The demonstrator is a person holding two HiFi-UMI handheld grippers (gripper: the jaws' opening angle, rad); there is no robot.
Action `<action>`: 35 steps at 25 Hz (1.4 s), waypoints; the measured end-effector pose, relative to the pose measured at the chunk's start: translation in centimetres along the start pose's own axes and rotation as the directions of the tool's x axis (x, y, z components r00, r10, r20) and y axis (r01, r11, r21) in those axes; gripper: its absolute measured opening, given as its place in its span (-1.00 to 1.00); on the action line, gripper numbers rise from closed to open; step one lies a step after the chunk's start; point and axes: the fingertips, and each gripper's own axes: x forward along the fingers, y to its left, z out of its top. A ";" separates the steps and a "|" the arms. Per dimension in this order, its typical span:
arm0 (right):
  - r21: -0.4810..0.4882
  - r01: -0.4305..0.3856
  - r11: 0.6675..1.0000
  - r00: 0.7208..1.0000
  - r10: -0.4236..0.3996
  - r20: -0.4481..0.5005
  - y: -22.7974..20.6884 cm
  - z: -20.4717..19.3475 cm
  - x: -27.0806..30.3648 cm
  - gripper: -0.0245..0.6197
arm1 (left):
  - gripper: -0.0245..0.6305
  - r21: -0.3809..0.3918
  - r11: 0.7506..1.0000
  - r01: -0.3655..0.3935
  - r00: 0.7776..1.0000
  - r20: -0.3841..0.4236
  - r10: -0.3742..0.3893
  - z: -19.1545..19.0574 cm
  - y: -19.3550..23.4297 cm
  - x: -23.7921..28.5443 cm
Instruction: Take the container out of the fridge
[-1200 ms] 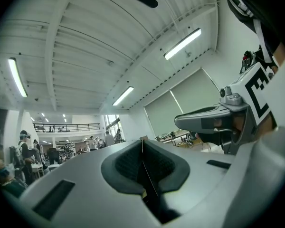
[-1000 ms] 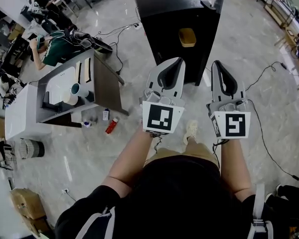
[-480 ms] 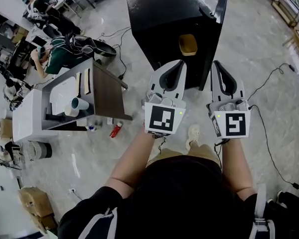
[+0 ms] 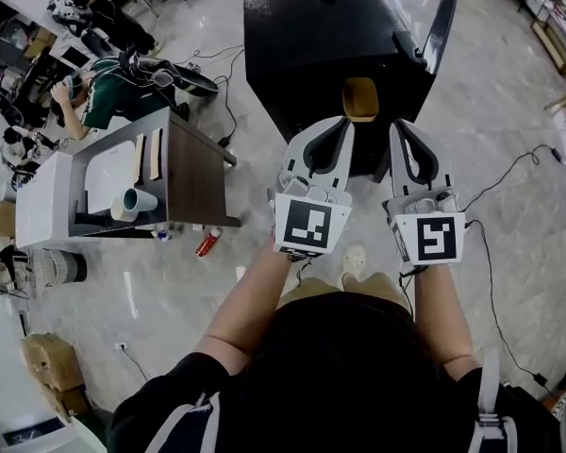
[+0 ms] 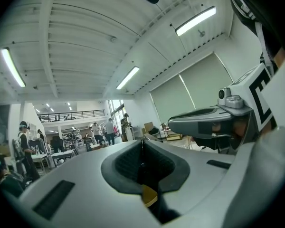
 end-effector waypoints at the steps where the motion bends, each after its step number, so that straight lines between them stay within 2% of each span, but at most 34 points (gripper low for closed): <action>1: 0.014 -0.007 1.000 1.000 0.007 0.007 -0.3 -0.1 0.7 -0.81 | -0.85 -0.003 1.000 -0.004 1.000 -0.006 0.004 -0.3 0.3 0.7; 7: -0.026 -0.073 0.997 0.996 0.072 -0.046 -2.5 -3.4 2.9 -0.81 | -0.85 -0.014 1.000 -0.017 0.999 -0.045 0.017 -2.3 0.8 4.3; 13: 0.026 -0.052 0.998 0.998 0.053 -0.042 -4.6 -4.8 3.7 -0.81 | -0.85 -0.017 1.000 -0.019 0.997 -0.075 0.017 -3.6 0.5 6.2; 26: 0.021 -0.054 0.998 0.995 0.056 -0.088 -5.9 -7.2 2.5 -0.81 | -0.85 -0.019 1.000 0.006 0.995 -0.100 -0.008 -5.7 -1.1 7.0; 35: 0.040 -0.102 0.994 0.985 0.106 -0.133 -4.6 -9.5 3.4 -0.81 | -0.85 0.011 1.000 0.003 0.999 -0.049 -0.002 -6.1 -0.6 7.0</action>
